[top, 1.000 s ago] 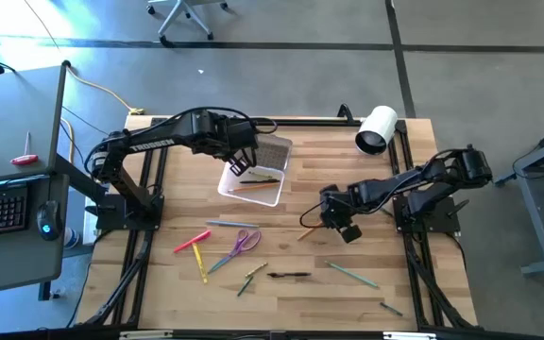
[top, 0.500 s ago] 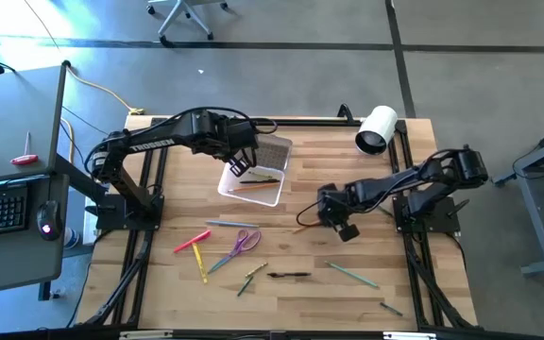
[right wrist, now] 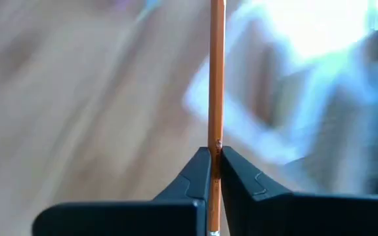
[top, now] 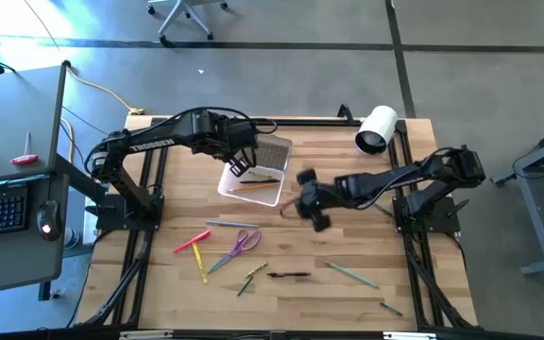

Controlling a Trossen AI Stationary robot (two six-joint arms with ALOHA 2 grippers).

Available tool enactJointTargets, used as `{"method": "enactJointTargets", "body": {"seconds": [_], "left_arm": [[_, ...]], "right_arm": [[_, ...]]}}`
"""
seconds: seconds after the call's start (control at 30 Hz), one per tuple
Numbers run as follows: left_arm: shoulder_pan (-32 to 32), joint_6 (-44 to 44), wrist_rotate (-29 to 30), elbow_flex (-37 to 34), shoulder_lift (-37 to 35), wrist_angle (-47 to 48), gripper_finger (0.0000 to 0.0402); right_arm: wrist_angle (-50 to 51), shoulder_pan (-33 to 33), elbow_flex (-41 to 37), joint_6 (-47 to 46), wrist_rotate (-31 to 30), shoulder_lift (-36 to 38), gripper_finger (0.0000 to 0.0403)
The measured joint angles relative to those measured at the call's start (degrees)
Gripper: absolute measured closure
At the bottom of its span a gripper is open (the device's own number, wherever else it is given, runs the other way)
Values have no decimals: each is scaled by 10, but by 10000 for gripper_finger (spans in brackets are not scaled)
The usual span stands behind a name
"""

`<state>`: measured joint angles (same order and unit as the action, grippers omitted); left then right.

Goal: Pick & place school supplies into a supply box
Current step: Put the orange pencil into the black supply box

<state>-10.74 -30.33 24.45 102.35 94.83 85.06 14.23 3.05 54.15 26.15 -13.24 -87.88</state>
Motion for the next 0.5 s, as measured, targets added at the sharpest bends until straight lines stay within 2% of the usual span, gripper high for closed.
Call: {"method": "enactJointTargets", "body": {"seconds": [0.1, 0.23, 0.4, 0.5], "left_arm": [[0, 0, 0, 0, 0, -1, 355], [0, 0, 0, 0, 0, -1, 355], [0, 0, 3, 0, 0, 0, 355], [0, 0, 27, 0, 0, -1, 355]], "right_arm": [[-131, -22, -1, -26, -7, 0, 400], [-242, -50, -4, -29, 32, -15, 398], [-232, -73, 16, -48, 48, -99, 401], [-225, -80, 59, -25, 38, -164, 398]]}}
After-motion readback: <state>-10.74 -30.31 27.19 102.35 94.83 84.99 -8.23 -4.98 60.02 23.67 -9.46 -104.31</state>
